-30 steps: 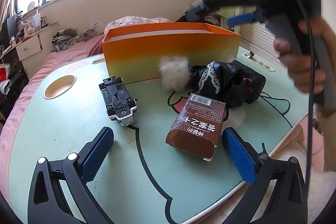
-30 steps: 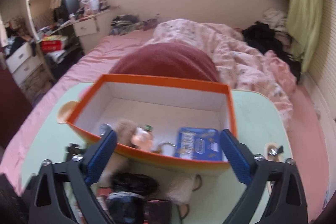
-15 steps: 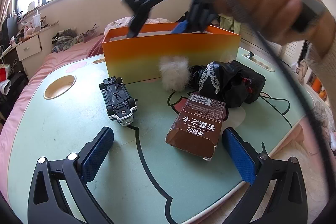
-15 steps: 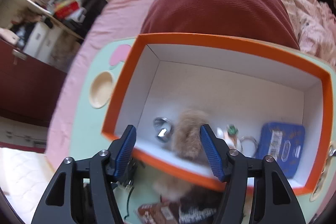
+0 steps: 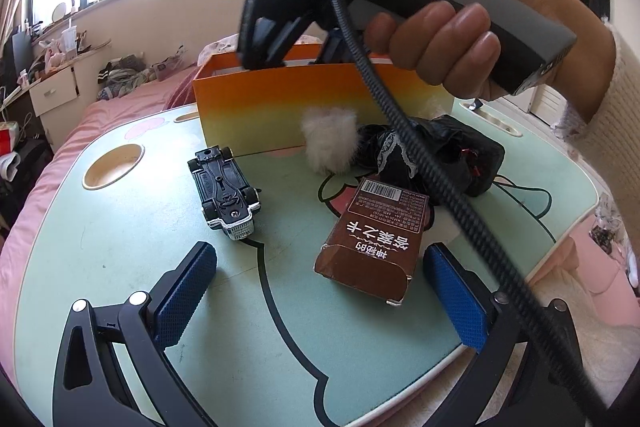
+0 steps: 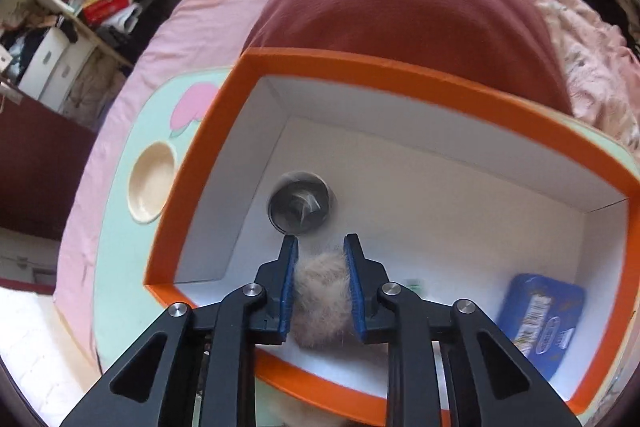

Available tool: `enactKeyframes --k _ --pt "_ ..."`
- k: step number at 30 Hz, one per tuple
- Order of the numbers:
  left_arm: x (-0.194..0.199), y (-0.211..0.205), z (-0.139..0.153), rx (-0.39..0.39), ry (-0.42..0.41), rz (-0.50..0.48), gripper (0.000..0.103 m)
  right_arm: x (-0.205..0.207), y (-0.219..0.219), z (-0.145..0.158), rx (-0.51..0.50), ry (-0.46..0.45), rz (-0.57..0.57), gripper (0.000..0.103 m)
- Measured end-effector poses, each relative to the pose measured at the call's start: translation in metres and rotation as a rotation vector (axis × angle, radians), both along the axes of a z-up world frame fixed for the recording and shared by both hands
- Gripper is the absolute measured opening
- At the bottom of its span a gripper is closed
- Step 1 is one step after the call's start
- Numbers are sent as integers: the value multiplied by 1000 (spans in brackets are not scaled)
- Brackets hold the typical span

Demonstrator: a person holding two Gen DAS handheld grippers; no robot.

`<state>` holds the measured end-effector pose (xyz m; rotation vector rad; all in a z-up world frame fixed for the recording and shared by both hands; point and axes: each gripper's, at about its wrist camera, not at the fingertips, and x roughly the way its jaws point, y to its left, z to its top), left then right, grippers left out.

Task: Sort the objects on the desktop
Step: 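Close the right gripper on the brown fluffy item and lift it, then lower the fluffy item beside the black bag and open the right gripper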

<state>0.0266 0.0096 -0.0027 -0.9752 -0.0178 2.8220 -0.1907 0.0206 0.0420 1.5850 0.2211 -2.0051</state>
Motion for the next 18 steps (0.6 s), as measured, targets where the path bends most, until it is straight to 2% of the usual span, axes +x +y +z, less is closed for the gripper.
enactKeyframes --k 2,8,13,15,18 --pt "0 1 0 0 0 0 103 -3 14 5 -68 -15 -29 10" --pt "0 1 0 1 0 2 103 3 54 54 -225 53 -75 10" --pt "0 1 0 1 0 2 103 37 82 92 -309 167 -67 10" --pt "1 1 0 1 0 3 103 55 103 94 -343 202 -64 10" --pt "1 1 0 1 1 3 103 81 134 79 -323 242 -77 10"
